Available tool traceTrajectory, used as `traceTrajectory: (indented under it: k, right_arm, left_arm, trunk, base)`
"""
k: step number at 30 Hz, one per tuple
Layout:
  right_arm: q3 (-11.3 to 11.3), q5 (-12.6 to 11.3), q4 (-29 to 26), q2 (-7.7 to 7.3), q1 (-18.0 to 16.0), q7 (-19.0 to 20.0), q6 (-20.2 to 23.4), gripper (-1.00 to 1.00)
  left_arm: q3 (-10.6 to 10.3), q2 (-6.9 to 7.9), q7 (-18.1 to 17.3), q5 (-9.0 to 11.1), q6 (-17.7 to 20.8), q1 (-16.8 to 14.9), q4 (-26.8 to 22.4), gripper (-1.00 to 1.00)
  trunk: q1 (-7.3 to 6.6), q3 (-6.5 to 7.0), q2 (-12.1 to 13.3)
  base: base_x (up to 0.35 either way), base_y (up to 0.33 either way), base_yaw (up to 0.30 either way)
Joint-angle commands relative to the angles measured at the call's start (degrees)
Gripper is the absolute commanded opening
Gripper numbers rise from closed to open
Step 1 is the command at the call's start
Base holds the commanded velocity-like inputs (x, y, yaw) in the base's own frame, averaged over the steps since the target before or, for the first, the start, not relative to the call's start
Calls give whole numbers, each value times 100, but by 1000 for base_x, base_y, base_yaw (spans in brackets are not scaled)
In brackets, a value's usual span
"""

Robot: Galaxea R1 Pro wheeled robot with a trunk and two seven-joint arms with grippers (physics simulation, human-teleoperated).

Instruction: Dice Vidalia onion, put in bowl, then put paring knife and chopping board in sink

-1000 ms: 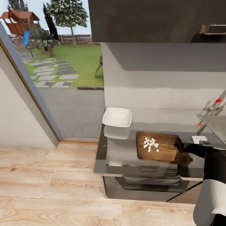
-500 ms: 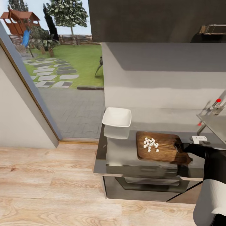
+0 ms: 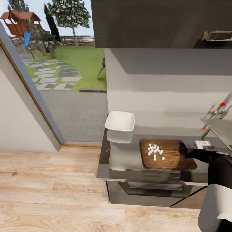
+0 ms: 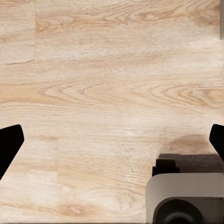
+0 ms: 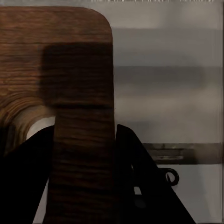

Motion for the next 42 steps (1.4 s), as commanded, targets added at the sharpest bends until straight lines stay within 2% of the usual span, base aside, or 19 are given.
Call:
traceTrajectory:
  k: [1, 26, 42]
  right_arm:
    - [-7, 33, -6, 2, -7, 45, 21, -100]
    - [-9, 4, 12, 4, -5, 66, 23, -100]
    - [-21, 3, 12, -3, -6, 63, 30, -100]
  left_arm:
    - [-49, -4, 7, 37, -27, -8, 20, 100]
    - [-49, -5, 7, 36, -22, -8, 26, 100]
    - [-49, -5, 7, 37, -22, -8, 28, 100]
  trunk:
    - [-21, 12, 36]
    - [-570, 461, 1039]
    - [-570, 591, 1039]
  base:
    - [0, 0, 0]
    - [0, 0, 0]
    - [0, 0, 0]
